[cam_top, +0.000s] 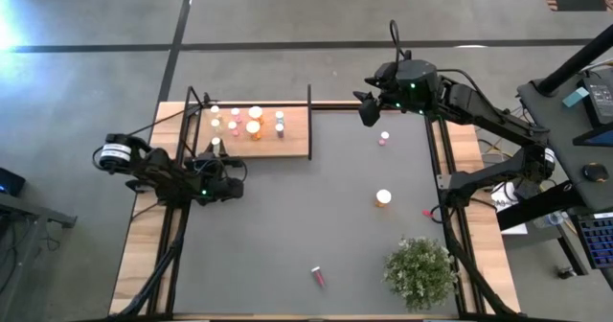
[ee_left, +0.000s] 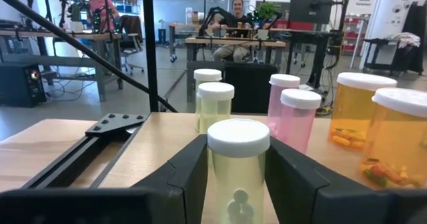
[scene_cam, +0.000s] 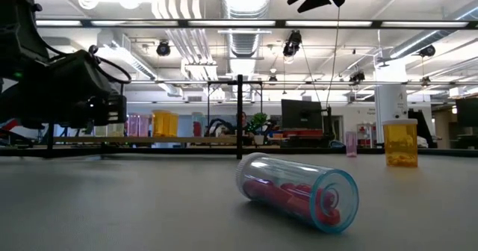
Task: Pick and place medicine bottles onto shelf by color
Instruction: Put the yellow pill bottle on the shelf aligned with the other yellow pill bottles
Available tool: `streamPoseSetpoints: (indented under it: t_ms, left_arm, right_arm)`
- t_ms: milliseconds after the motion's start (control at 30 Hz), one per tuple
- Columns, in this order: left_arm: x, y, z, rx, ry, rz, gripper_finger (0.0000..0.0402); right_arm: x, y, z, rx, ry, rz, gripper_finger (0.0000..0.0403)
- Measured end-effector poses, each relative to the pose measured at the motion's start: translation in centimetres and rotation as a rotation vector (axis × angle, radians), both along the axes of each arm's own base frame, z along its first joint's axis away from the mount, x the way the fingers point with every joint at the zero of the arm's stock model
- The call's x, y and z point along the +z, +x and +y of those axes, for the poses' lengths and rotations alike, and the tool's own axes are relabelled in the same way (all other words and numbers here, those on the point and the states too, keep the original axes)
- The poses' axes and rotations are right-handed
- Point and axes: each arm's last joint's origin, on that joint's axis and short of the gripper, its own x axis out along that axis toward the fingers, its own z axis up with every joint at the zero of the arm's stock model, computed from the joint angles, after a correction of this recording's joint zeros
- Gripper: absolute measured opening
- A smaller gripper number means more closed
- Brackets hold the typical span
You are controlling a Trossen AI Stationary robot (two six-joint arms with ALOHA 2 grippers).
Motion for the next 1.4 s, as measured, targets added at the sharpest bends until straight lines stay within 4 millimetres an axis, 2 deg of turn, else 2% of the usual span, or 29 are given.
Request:
streamPoseSetpoints:
  t_ms: [633,1400]
  left_arm:
    - [-0.2,0.3,1.2,0.084,-0.002,0.021,0.0122]
    - [0.2,0.9,1.9,0.121,0.000,-0.052,0.0122]
  right_arm:
    - [0.0,0.0,0.0,0.000,0.000,0.000,0.0233]
    - [0.0,0.0,0.0,0.001,0.000,0.000,0.0233]
